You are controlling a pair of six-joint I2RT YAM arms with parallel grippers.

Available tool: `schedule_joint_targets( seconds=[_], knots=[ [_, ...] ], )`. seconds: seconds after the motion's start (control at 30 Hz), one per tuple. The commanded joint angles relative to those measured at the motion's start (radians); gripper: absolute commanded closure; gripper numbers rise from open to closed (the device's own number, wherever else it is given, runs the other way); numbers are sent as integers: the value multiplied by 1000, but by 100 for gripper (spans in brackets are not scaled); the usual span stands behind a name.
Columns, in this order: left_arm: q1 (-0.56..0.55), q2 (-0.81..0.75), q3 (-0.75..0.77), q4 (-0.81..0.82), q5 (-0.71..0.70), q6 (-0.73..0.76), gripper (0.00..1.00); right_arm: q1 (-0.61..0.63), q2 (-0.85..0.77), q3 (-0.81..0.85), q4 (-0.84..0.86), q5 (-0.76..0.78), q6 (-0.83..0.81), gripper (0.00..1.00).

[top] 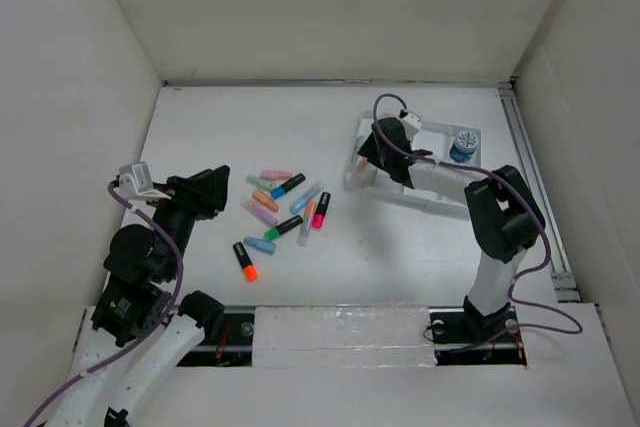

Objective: Organize the desk

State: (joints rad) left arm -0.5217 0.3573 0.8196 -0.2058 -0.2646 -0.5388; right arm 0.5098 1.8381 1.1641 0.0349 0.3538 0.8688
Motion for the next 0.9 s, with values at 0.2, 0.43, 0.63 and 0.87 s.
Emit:
schedule_joint_targets(
  seconds=[0.2,0.43,0.63,0.87],
  knots=[
    [-3,3,1,51,8,11,56,70,-80,5,-12,56,-7,45],
    [-3,3,0,51,8,11,56,353,-56,-23,-32,86,-2,91],
    [-3,3,1,48,7,10,56,522,-4,-9,-151,198,56,51],
    [-3,3,0,48,10,10,56,599,49,5,-207,203,87,51]
  ],
)
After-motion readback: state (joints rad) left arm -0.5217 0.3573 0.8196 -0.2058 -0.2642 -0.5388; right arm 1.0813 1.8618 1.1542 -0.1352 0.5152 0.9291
